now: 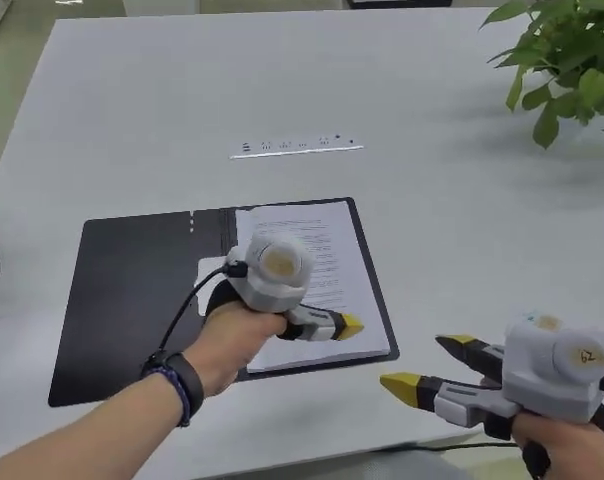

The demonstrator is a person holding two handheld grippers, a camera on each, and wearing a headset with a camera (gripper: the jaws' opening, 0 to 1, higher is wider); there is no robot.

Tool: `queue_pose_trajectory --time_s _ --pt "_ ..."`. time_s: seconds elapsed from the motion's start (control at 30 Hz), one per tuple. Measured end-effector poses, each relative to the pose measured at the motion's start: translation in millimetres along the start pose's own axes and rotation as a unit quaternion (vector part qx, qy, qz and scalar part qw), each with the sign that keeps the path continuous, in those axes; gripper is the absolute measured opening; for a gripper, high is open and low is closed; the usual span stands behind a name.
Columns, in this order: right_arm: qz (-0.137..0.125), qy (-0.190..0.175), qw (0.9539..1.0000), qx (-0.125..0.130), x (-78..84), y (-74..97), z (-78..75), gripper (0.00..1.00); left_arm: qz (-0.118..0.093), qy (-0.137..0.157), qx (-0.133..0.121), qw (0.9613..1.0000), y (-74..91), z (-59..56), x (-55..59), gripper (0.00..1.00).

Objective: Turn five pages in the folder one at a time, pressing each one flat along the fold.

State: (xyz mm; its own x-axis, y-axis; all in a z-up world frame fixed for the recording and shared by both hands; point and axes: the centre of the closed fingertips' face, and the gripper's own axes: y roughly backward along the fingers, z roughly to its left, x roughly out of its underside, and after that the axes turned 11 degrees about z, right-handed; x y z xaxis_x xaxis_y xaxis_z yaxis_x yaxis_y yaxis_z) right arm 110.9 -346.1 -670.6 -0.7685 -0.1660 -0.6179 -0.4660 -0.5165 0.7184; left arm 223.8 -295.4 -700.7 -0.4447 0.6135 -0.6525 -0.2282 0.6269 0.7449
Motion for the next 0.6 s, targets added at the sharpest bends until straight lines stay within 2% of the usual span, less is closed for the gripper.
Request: queue_pose_trajectory --time_s 0.4,0.47,0.5,0.6 --pt "0.01 -0.007 0.9999 -0.002 2.9 -3.2 -8.7 0.67 0.024 -0.008 -0.006 0.9997 -40.9 -8.1 6.9 0.78" --pt "0.012 -0.006 0.9999 -0.003 3.4 -3.7 -8.8 0.67 0.032 -0.012 -0.009 0.9994 -47.9 -10.3 10.6 0.79" --pt "0.013 -0.006 0.9999 -0.003 3.7 -4.2 -9.0 0.67 0.041 -0.017 -0.018 0.9988 -52.0 -9.2 14.2 0.81" --pt "0.018 -0.003 0.9998 -0.005 4.6 -5.9 -9.7 0.67 0.047 -0.019 -0.02 0.9985 -59.2 -10.9 17.6 0.82"
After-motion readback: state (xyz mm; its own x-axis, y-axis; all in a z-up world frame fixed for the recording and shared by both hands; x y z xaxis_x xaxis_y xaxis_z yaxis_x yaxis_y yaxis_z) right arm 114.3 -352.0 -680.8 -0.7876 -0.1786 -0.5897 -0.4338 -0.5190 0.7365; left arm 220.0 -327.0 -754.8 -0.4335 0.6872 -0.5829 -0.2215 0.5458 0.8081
